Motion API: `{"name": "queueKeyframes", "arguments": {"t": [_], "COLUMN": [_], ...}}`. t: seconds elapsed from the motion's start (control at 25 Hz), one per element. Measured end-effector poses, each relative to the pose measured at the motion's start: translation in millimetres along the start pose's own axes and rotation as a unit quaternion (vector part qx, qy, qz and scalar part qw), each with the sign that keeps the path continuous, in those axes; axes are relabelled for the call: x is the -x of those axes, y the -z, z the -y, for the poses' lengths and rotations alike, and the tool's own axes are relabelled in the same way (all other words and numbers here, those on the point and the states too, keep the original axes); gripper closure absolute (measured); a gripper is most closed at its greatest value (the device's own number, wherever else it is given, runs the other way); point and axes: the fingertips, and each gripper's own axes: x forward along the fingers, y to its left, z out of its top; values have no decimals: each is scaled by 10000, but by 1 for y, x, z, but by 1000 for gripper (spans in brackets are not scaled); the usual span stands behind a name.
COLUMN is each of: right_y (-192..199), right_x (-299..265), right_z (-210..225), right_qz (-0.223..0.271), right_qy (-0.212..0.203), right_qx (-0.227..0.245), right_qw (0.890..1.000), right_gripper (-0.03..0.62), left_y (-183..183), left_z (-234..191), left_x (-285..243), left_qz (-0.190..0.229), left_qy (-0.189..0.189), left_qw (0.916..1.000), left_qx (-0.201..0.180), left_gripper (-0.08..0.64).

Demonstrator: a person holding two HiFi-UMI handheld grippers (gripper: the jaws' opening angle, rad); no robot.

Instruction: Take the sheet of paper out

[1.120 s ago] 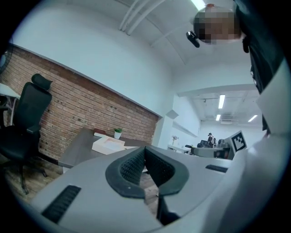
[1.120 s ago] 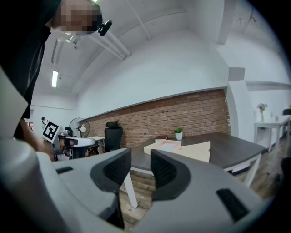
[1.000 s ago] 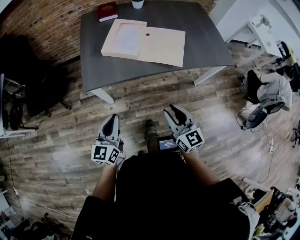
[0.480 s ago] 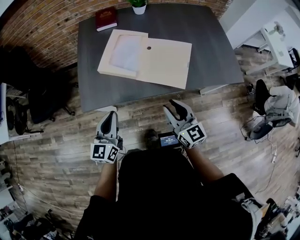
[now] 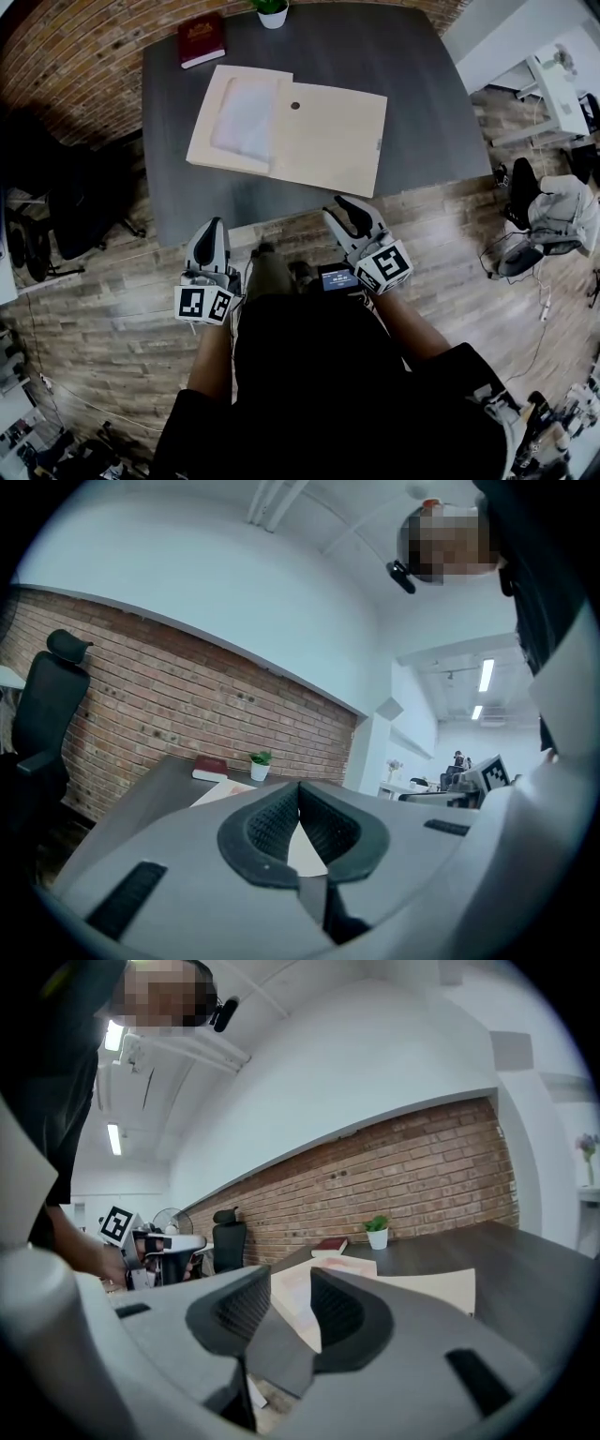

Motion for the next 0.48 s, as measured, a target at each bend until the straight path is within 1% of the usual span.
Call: {"name": "queueKeyframes", "arguments": {"t": [0.08, 0.2, 0.36, 0.48], "right_y": [3, 4, -6, -14], "right_x": [-14, -45, -88, -120], "right_z": [8, 18, 27, 31], "right_qz": [-80, -165, -156, -232], "right_qy": [62, 161, 324, 371], "right_qx": [-103, -135, -196, -153], "right_qw": [9999, 9996, 9992, 9989], "right_gripper": [457, 459, 457, 457], "left_y": [-1, -7, -13, -24], "left_z": [-15, -42, -76, -96], "left_x": [-15, -41, -76, -99], "left_qz": [-21, 37, 2, -3], "left_qy": [22, 104, 280, 424], "left_qw": [10000, 9999, 9995, 9990], "left_qx": [33, 93, 127, 128], "left_gripper": [565, 563, 565, 564]}}
